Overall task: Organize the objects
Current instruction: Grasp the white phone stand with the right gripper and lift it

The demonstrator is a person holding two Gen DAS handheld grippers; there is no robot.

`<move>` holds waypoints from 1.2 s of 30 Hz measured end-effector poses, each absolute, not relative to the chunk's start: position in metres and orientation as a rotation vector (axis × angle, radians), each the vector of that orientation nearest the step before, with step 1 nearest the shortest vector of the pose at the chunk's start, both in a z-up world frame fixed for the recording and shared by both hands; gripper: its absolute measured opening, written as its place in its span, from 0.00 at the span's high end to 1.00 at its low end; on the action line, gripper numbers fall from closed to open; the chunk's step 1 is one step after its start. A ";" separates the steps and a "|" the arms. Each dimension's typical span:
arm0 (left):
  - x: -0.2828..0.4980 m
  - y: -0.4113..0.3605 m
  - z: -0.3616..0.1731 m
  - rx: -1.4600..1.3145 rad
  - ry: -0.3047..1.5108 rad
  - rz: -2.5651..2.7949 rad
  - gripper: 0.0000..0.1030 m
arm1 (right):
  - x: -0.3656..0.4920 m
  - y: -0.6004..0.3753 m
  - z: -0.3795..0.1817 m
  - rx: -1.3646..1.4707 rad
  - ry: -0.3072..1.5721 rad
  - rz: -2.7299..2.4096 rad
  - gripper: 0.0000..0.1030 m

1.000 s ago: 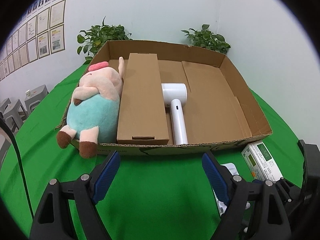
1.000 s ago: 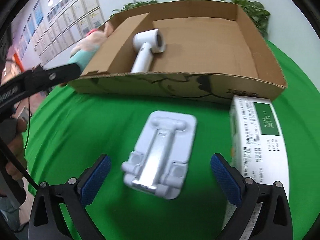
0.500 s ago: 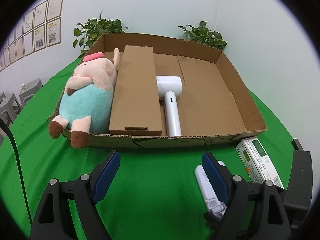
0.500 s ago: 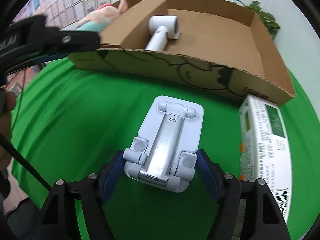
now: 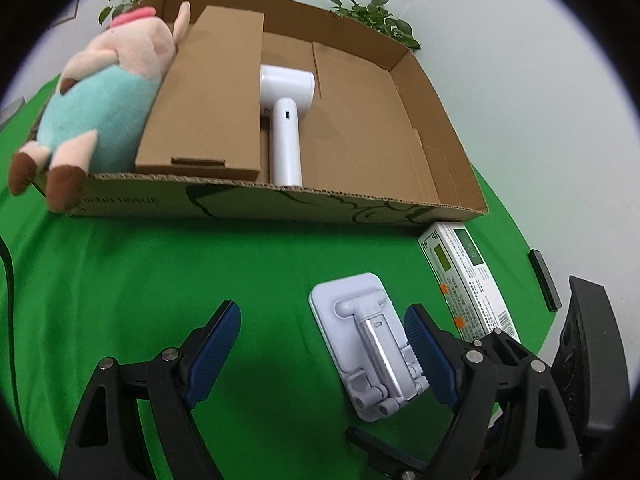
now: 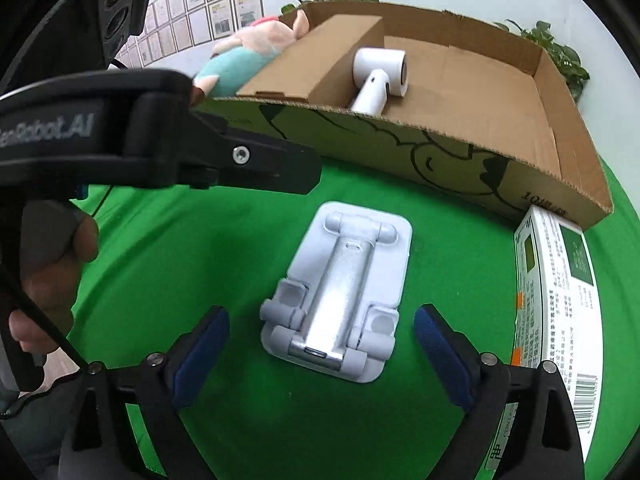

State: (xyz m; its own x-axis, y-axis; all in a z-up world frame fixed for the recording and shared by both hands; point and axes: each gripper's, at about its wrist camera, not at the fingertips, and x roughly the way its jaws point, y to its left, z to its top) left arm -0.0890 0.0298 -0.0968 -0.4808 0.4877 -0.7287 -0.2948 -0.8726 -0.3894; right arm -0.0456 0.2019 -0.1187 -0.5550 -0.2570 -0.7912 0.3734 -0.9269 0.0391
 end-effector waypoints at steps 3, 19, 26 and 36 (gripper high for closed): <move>-0.090 0.031 -0.102 -1.273 -0.312 2.317 0.18 | -0.044 0.199 -0.126 1.268 0.199 -2.489 0.31; -0.088 0.038 -0.124 -1.308 -0.427 2.175 0.22 | -0.039 0.208 -0.120 1.261 -0.096 -2.391 0.33; -0.084 0.036 -0.125 -1.303 -0.417 2.203 0.42 | -0.038 0.208 -0.118 1.249 -0.122 -2.373 0.34; -0.080 0.035 -0.126 -1.305 -0.427 2.166 0.63 | -0.038 0.209 -0.116 1.238 -0.131 -2.378 0.34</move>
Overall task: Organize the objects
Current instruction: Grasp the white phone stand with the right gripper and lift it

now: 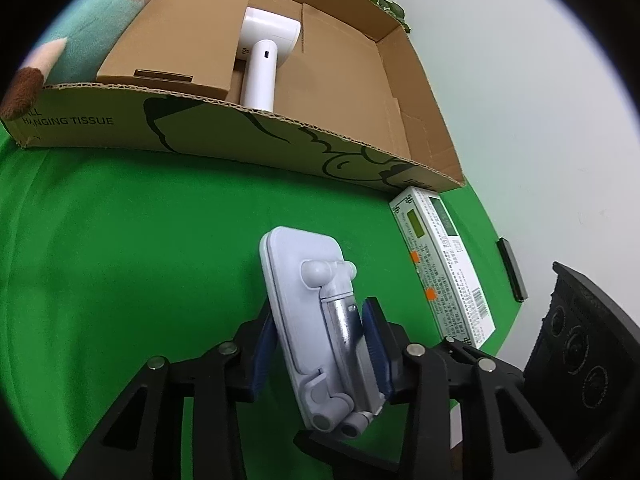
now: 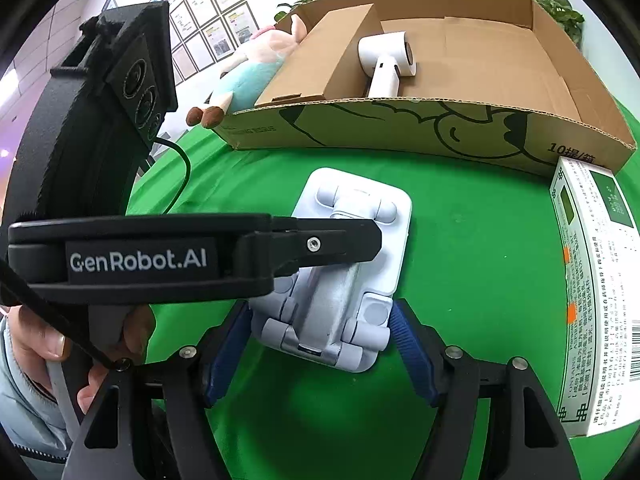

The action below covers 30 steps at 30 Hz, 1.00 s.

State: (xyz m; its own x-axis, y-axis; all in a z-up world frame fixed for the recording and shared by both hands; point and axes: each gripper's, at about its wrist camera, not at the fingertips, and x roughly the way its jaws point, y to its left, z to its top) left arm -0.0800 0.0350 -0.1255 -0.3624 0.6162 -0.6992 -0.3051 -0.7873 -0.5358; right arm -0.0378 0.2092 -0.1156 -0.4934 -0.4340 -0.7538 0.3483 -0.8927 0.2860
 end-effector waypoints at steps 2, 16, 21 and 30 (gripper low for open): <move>-0.078 0.035 -0.123 -1.290 -0.425 2.161 0.65 | -0.038 0.210 -0.115 1.231 -0.134 -2.377 0.34; -0.072 0.039 -0.109 -1.234 -0.430 2.144 0.70 | -0.029 0.229 -0.105 1.184 -0.147 -2.388 0.35; -0.072 0.043 -0.105 -1.227 -0.407 2.151 0.70 | -0.016 0.219 -0.100 1.173 -0.155 -2.390 0.35; -0.074 0.044 -0.102 -1.215 -0.402 2.150 0.71 | -0.019 0.217 -0.100 1.169 -0.171 -2.382 0.35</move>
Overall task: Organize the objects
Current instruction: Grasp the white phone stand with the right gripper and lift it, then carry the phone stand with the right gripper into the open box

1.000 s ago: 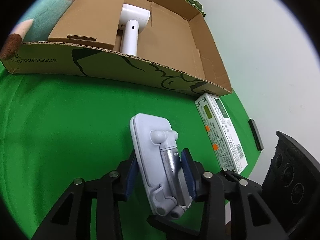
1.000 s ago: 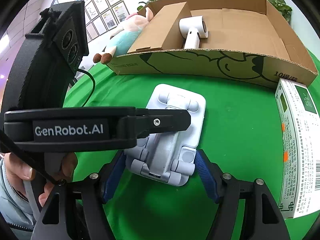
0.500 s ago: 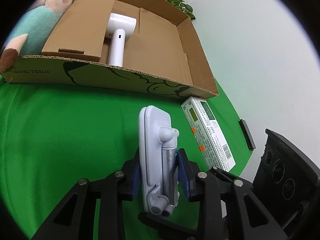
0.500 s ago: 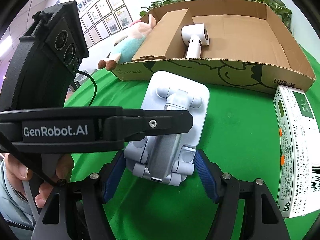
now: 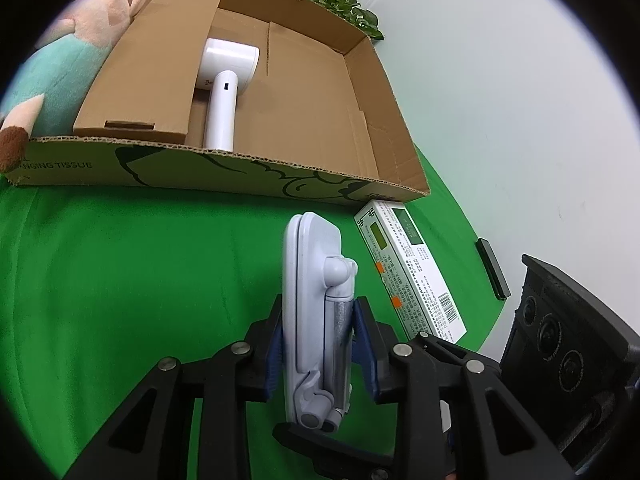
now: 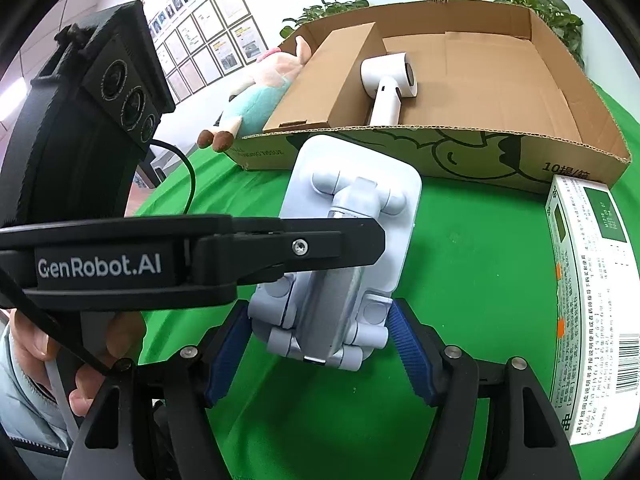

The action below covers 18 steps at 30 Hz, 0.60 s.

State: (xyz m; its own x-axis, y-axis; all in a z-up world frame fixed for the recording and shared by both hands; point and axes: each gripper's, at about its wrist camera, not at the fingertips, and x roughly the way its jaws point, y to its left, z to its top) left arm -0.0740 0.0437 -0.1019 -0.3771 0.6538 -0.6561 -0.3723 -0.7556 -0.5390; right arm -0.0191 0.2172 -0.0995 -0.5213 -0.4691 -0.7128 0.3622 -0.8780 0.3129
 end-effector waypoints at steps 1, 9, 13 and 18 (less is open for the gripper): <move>-0.074 0.044 -0.101 -1.213 -0.399 2.151 0.71 | -0.019 0.218 -0.099 1.166 -0.172 -2.383 0.35; -0.078 0.048 -0.089 -1.186 -0.377 2.163 0.71 | -0.025 0.216 -0.091 1.138 -0.176 -2.397 0.35; -0.082 0.050 -0.080 -1.165 -0.361 2.171 0.71 | -0.029 0.216 -0.083 1.111 -0.172 -2.408 0.35; -0.087 0.054 -0.070 -1.142 -0.335 2.177 0.71 | -0.034 0.217 -0.074 1.082 -0.174 -2.424 0.35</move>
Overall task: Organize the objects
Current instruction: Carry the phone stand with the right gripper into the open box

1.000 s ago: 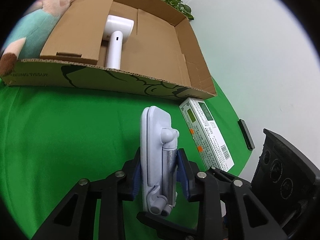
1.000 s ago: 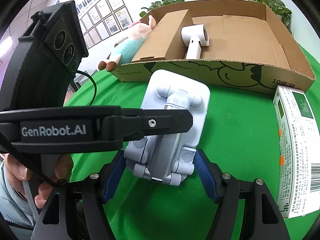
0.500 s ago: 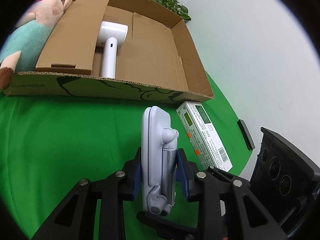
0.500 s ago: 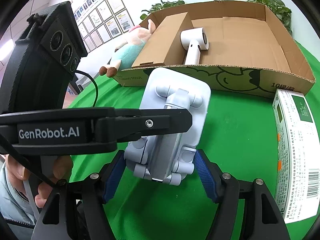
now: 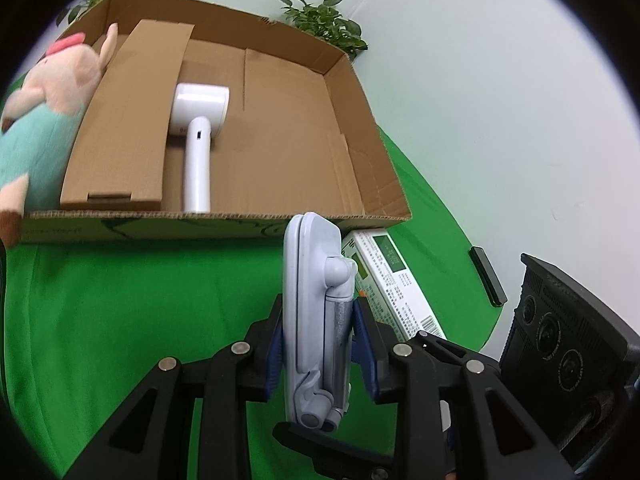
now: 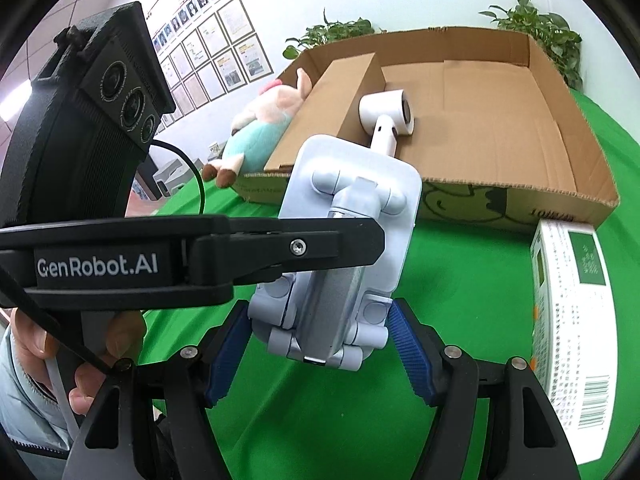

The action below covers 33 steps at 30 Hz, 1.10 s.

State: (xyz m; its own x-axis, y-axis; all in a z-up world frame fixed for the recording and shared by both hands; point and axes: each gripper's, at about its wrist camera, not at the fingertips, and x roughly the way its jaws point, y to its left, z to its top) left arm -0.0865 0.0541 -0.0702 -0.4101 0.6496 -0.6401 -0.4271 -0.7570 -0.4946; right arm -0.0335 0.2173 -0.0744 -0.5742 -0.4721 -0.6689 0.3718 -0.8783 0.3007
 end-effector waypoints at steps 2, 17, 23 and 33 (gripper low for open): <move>-0.088 0.055 -0.068 -1.137 -0.324 2.176 0.71 | -0.036 0.218 -0.072 1.076 -0.176 -2.429 0.35; -0.110 0.067 -0.049 -1.078 -0.267 2.194 0.71 | -0.055 0.227 -0.053 1.017 -0.177 -2.457 0.35; -0.124 0.075 -0.040 -1.049 -0.265 2.198 0.71 | -0.068 0.231 -0.043 0.991 -0.162 -2.470 0.35; -0.169 0.079 -0.022 -1.015 -0.284 2.215 0.72 | -0.111 0.238 -0.021 0.990 -0.124 -2.457 0.35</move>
State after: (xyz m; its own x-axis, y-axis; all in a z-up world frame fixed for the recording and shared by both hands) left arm -0.1691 0.0787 -0.0218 -0.4689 0.6585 -0.5887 -0.4884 -0.7486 -0.4483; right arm -0.1114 0.2385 -0.0208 -0.6200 -0.4692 -0.6288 0.4033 -0.8781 0.2575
